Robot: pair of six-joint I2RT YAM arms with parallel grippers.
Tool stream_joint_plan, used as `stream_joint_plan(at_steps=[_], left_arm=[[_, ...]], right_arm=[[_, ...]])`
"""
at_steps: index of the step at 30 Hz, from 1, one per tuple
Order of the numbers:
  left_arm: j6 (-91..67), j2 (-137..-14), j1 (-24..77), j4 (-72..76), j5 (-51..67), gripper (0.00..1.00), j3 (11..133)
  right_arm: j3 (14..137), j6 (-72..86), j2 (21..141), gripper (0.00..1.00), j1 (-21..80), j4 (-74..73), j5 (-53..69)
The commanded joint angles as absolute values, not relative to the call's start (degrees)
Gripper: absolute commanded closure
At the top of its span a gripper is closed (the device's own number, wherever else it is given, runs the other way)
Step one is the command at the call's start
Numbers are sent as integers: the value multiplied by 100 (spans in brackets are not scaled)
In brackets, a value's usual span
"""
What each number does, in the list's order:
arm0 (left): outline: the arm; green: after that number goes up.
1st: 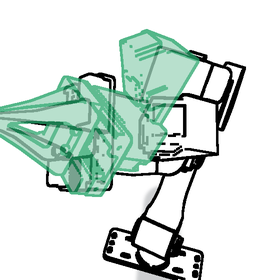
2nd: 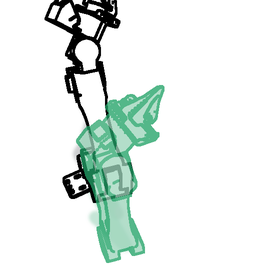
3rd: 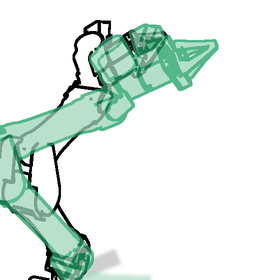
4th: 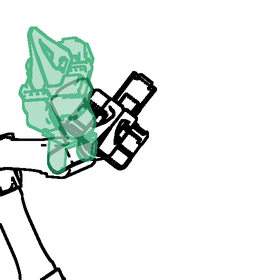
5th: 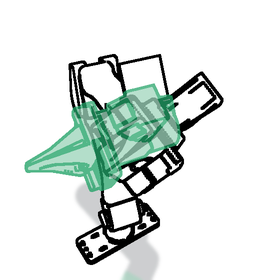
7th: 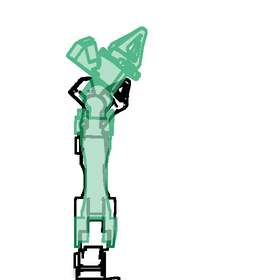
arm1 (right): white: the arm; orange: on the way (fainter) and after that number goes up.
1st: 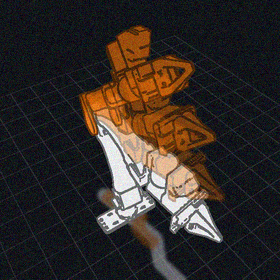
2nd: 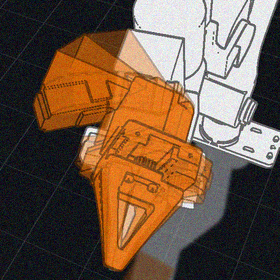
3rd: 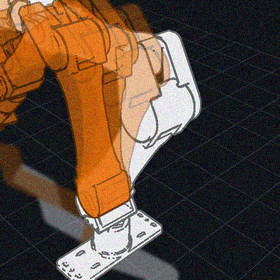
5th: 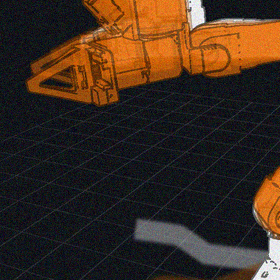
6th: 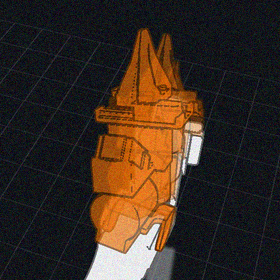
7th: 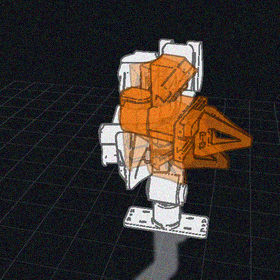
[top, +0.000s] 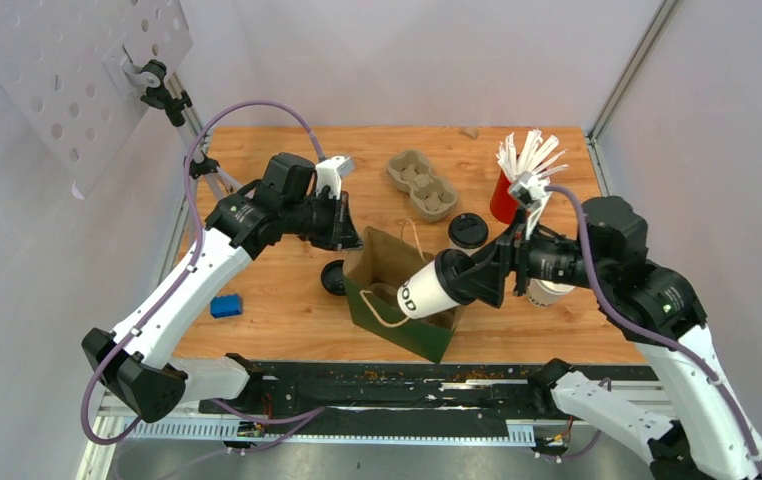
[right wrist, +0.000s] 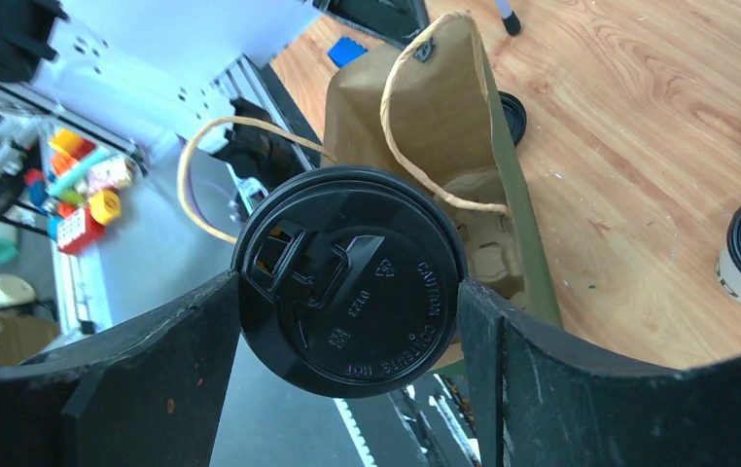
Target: Pack the takeout coffee
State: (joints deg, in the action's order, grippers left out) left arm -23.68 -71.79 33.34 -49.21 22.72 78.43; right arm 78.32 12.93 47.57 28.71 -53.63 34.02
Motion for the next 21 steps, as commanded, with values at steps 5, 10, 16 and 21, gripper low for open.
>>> stream_joint_plan(at_steps=[5,10,16,21], left_arm=[[-2659,-6917,3349,-4222,2524,100,7596],[-2536,-6861,3350,-4181,2584,100,7567],[-2869,-6862,3347,-3968,2530,100,7732],[-3381,-6868,3349,-3844,2346,100,7808]], right_arm=[[7884,446,5442,42,5101,-4813,856],[8302,29,5918,42,5505,-4904,358],[8479,-813,5942,42,5660,-5007,173],[8961,-1353,6124,42,5871,-5746,267]])
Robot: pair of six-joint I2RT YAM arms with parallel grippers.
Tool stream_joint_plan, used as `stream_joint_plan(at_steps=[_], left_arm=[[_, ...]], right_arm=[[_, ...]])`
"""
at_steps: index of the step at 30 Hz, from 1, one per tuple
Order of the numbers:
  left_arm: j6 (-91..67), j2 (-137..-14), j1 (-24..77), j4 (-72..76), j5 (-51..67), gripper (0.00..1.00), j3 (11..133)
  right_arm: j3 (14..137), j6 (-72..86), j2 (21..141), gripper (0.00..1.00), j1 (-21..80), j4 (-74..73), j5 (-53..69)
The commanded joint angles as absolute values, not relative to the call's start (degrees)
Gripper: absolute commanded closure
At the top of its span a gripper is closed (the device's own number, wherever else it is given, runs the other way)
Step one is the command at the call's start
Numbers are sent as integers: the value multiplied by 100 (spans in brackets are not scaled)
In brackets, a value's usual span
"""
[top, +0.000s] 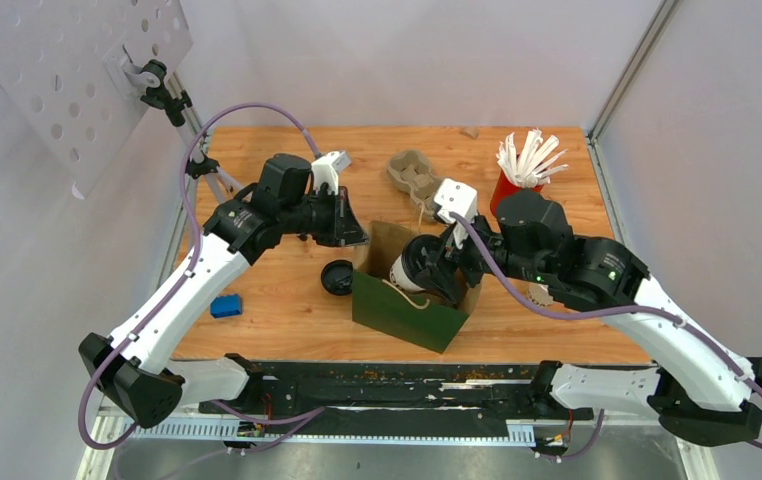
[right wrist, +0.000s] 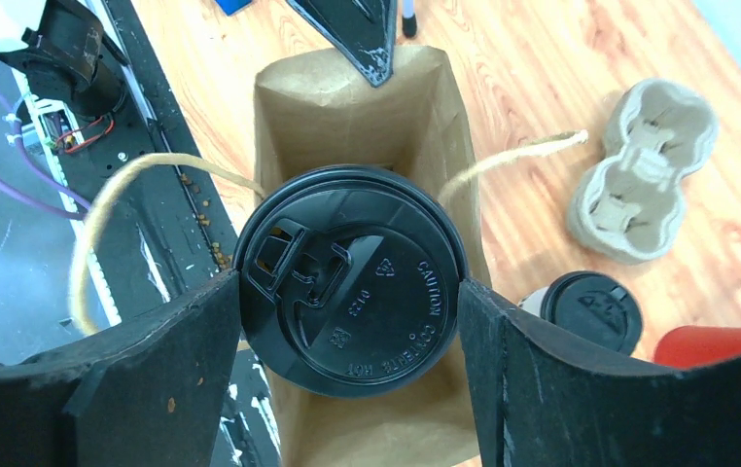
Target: Pack the takeout coffee
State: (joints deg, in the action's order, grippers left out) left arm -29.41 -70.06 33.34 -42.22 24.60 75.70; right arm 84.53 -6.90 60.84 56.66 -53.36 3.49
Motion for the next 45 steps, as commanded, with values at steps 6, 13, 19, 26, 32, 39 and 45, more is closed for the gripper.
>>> stream_joint_plan(at_steps=[6,13,19,26,32,39,45], left_arm=[[-3428,-6885,3354,-3861,2293,100,7740],[-3122,-6722,3349,-2944,2865,100,7312],[-2971,-6464,3351,-1951,3257,100,6754],[-2731,-6295,3335,-1692,3117,100,6606],[-2994,-6258,3340,-889,3191,100,6321],[-2911,-6244,3336,-737,3111,100,6255],[-2855,-5965,3338,-1598,2886,84,6225]], right_arm=[[8666,-1579,6035,41,6368,-5778,208],[8361,-1907,6116,41,6468,-5384,-615],[8054,-2193,6138,41,6475,-5368,-627],[7646,-2466,6094,41,6603,-5210,-439],[7726,-2771,6242,40,6662,-5090,-831],[7879,-2924,6346,40,6660,-5327,-813],[7657,-2714,6229,42,6717,-5388,-568]])
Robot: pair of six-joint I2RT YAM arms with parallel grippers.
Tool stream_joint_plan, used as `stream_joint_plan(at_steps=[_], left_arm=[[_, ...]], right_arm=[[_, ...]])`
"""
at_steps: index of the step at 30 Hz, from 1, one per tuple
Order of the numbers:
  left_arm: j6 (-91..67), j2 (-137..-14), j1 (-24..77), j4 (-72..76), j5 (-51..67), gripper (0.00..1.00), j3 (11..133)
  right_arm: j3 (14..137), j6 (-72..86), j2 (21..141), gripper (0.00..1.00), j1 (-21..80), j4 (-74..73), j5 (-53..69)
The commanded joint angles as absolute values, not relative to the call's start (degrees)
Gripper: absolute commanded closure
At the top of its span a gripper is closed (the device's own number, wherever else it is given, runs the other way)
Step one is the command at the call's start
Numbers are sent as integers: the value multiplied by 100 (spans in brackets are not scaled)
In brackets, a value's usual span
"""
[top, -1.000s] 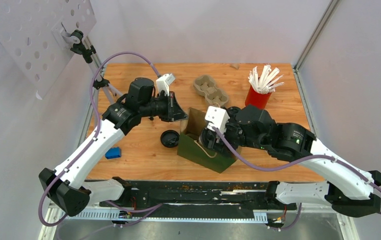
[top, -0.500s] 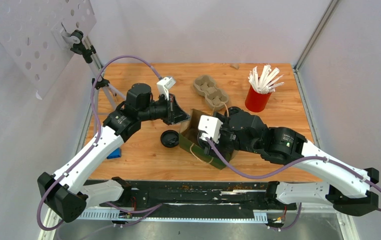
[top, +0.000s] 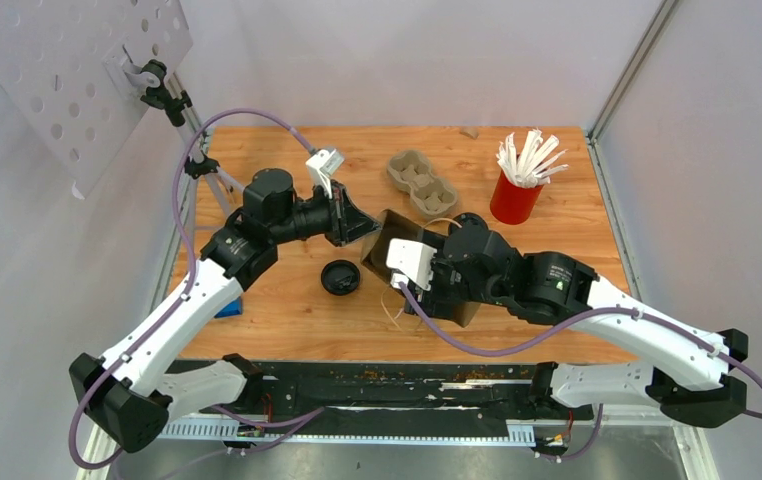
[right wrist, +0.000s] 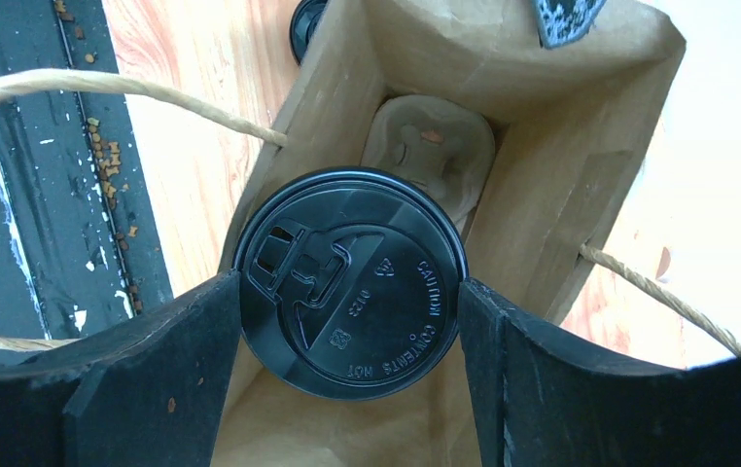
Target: Pack the takeout coffee
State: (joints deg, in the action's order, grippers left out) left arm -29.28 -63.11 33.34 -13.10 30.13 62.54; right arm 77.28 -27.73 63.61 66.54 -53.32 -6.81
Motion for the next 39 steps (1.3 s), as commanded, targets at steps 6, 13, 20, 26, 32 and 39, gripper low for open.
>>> stream_joint_plan(at_steps=[6,13,20,26,32,39], left_arm=[[-2750,-5531,3340,-2750,2639,62,6053],[-2495,-5333,3331,-4077,2466,45,6336],[-2321,-5139,3337,-4354,2514,33,6248],[-2230,-5181,3338,-4354,2568,32,6251],[-2156,-5166,3337,-4290,2737,29,6060],[-2187,-4885,3333,-4190,2933,24,5710]], right_arm=[[7353,-2529,6221,42,6900,-5345,-526],[7318,-2376,6319,43,7113,-5321,-568],[7216,-2319,6368,43,7346,-5287,-713],[7304,-2355,6408,43,7362,-5170,-862],[7050,-2416,6293,44,7412,-5124,-840],[6698,-2614,6240,44,7581,-4743,-1151]])
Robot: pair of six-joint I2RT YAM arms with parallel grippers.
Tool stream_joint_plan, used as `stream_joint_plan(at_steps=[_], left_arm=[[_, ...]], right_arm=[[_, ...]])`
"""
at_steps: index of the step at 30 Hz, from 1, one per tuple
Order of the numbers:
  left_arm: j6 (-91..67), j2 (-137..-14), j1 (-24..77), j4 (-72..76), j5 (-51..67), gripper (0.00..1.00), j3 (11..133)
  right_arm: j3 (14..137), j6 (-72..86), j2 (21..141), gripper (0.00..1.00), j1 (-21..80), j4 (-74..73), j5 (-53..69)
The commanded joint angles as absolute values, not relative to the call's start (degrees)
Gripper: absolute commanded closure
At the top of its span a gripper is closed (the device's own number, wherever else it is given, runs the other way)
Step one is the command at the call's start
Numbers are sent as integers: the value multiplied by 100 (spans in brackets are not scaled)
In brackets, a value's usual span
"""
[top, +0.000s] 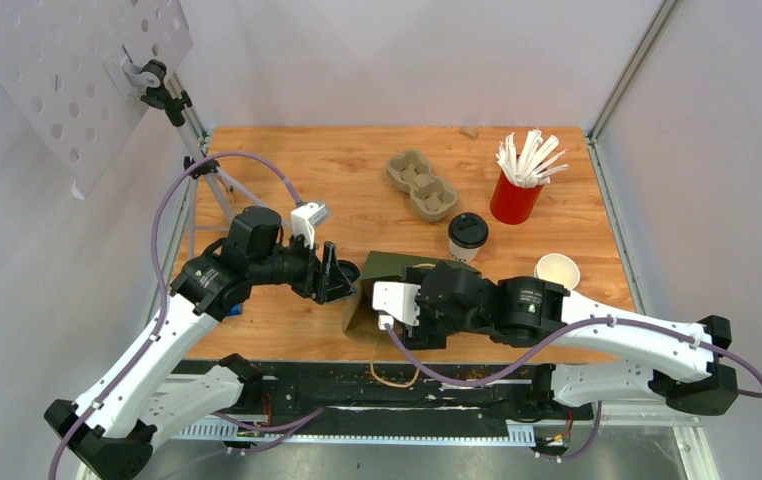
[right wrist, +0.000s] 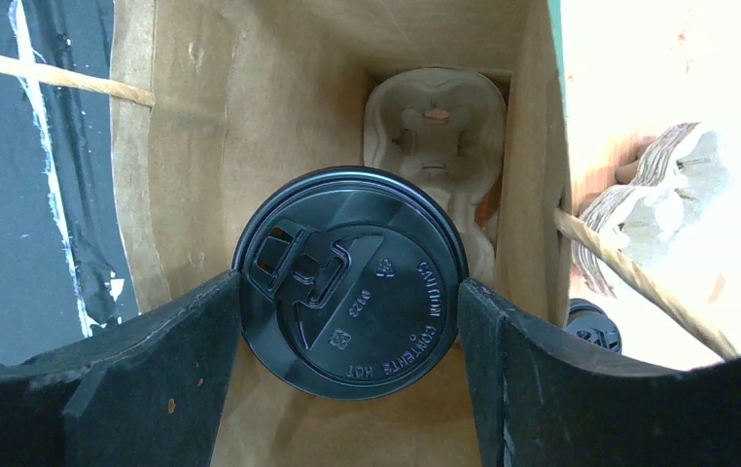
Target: Pack the takeout coffee
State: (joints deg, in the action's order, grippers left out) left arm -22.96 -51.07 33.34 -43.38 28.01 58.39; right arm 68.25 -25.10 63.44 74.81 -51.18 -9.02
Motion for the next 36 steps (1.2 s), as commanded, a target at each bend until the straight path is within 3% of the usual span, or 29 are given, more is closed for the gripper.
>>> stream_joint_plan(at_steps=[1,10,19,24,30,36], left_arm=[[-2184,-4877,3338,-4232,2930,24,5689],[-2029,-4826,3336,-4833,2960,22,5917],[-2506,-4696,3359,-4254,3014,23,5627],[-2515,-4717,3466,-4031,2896,33,5563],[-2173,-4683,3501,-3857,2818,52,5589],[-1792,-4612,3499,-3521,3140,89,5451]], right_arm=[[6663,-2649,6247,44,7603,-4673,-1206],[6540,-2834,6347,44,7666,-4309,-1248],[6574,-2921,6566,44,7699,-3991,-1457],[6506,-2909,6627,44,7791,-3705,-1613],[6264,-3084,6601,44,7811,-3368,-1508],[6045,-3392,6516,44,7813,-3536,-1372]])
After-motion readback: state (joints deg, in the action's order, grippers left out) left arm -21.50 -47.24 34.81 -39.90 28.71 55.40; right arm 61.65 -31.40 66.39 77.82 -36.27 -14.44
